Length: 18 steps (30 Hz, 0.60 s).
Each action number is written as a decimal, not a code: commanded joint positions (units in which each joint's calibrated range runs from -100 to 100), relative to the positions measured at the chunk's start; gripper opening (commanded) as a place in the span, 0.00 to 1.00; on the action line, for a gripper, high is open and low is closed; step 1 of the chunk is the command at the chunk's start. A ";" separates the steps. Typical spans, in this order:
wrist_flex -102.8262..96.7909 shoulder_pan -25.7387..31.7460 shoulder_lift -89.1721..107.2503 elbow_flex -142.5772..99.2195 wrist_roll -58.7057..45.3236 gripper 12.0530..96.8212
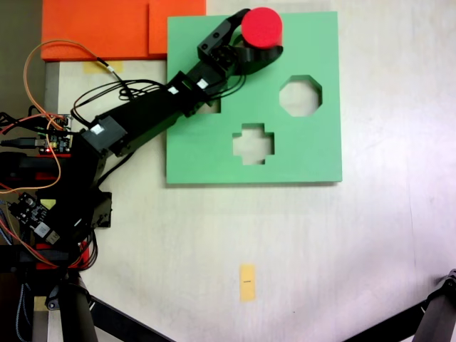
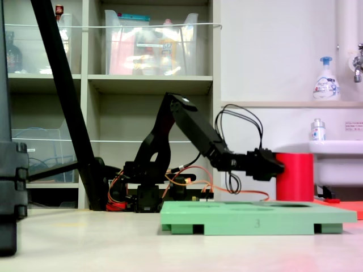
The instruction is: Put the cylinder block into the corresponding hole
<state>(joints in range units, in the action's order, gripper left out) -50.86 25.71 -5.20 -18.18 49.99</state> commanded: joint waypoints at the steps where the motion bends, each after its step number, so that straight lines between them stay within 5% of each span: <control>1: -0.80 0.44 5.62 0.73 -0.34 0.24; 18: -1.38 0.98 11.62 -8.04 -0.05 0.25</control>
<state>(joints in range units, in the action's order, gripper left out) -50.86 26.06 4.51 -29.35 49.99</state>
